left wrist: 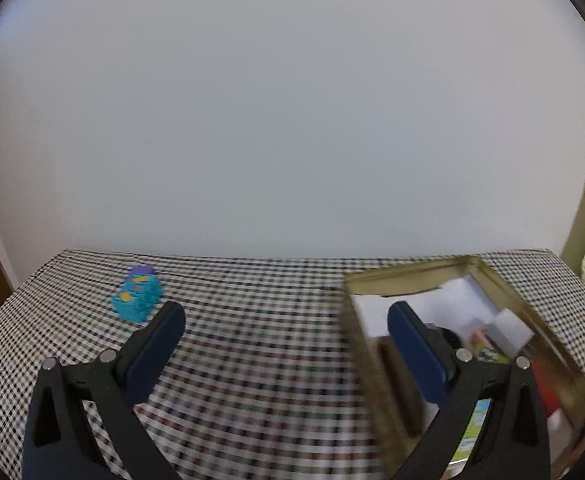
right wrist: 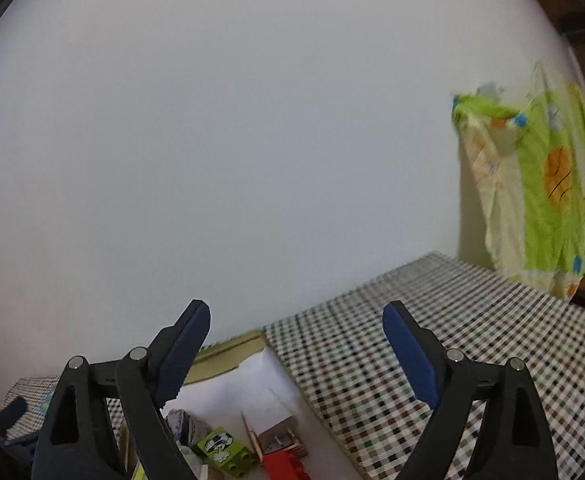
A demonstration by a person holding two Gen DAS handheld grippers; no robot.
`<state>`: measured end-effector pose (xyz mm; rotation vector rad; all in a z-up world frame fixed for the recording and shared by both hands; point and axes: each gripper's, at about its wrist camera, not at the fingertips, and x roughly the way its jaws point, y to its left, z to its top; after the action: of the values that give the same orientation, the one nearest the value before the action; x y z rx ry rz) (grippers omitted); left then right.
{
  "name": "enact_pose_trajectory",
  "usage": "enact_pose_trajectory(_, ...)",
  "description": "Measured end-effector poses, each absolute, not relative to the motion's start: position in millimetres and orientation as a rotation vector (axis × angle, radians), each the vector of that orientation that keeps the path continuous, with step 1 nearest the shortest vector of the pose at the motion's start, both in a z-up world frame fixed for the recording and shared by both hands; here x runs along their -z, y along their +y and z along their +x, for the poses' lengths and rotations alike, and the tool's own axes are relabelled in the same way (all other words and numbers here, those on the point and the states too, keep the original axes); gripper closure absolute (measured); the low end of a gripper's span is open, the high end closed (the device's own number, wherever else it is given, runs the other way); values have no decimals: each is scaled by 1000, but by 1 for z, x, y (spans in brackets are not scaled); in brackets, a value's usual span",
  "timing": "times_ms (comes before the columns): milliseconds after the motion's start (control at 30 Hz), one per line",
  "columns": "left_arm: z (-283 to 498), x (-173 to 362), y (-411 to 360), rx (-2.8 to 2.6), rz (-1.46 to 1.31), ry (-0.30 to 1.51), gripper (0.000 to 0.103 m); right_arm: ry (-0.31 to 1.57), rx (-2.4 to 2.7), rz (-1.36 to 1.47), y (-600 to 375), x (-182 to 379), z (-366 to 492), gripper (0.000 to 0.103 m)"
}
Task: Organize rigid objects
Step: 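Move both tools back toward the blue brick and purple cube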
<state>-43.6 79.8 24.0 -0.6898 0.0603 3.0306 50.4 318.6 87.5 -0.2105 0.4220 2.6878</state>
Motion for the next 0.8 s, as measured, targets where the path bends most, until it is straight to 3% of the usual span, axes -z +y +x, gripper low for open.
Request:
enact_pose_trajectory(267, -53, -14, 34, -3088, -718, 16, 1, 218, -2619, -30, 282, -92, 76, 13)
enact_pose_trajectory(800, -61, -4, -43, -3174, -743, 59, 1, 222, -2752, -8, 189, -88, 78, 11)
